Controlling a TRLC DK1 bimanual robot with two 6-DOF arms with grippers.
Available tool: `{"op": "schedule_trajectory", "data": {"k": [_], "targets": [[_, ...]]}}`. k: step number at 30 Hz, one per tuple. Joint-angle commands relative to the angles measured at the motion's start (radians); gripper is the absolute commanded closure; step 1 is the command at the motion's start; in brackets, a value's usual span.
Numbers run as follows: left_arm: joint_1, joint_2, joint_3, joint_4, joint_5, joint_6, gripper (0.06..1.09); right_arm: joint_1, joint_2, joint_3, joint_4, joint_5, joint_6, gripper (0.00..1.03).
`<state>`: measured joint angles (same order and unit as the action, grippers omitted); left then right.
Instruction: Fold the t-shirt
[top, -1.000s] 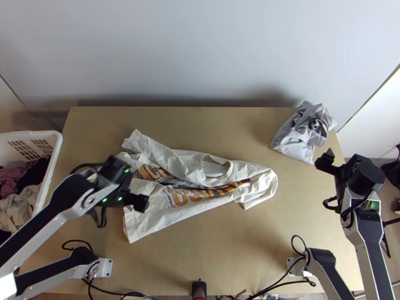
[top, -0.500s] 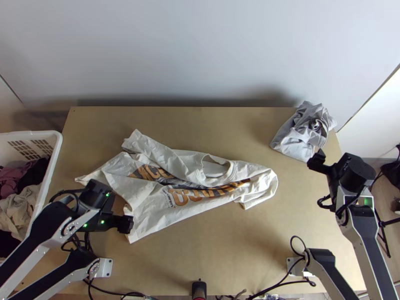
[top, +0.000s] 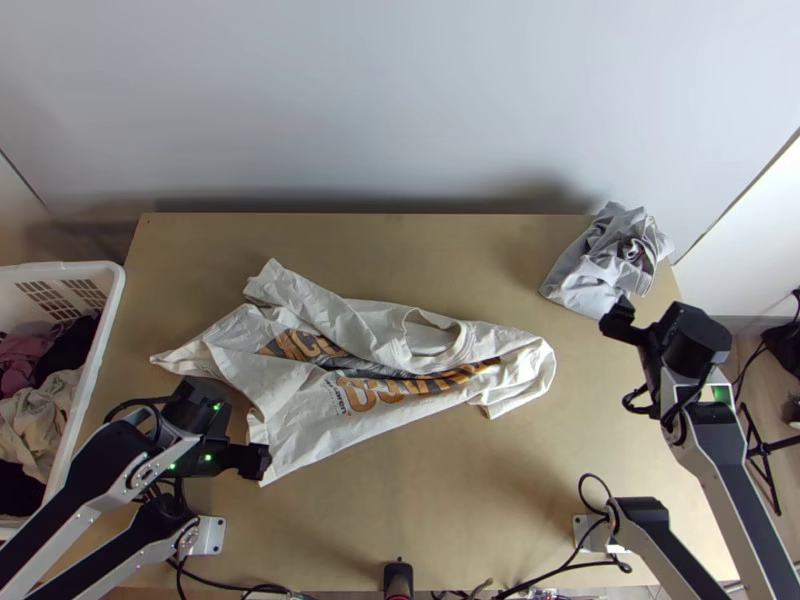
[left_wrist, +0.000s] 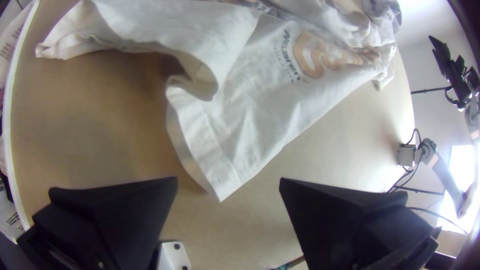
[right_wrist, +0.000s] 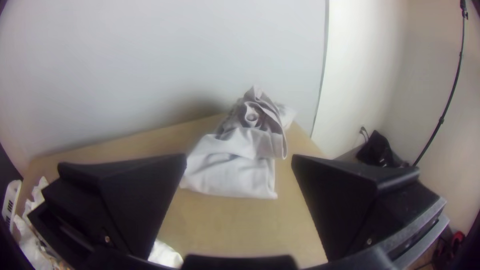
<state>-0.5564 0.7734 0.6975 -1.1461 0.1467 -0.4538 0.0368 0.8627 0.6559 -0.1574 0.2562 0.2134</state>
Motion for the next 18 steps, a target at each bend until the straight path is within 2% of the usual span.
{"op": "schedule_trajectory", "data": {"k": [1, 10, 18], "targets": [[-0.056, -0.022, -0.049, 0.049, 0.039, -0.036, 0.10, 0.051, 0.059, -0.009, -0.002, 0.012, 0.023, 0.05], [-0.077, -0.059, -0.085, 0.066, 0.065, -0.039, 0.10, 0.127, 0.094, -0.061, -0.159, -0.005, 0.017, 0.05], [-0.079, -0.069, -0.089, 0.074, 0.074, -0.039, 0.10, 0.155, 0.085, -0.108, -0.197, -0.009, 0.012, 0.05]]}}
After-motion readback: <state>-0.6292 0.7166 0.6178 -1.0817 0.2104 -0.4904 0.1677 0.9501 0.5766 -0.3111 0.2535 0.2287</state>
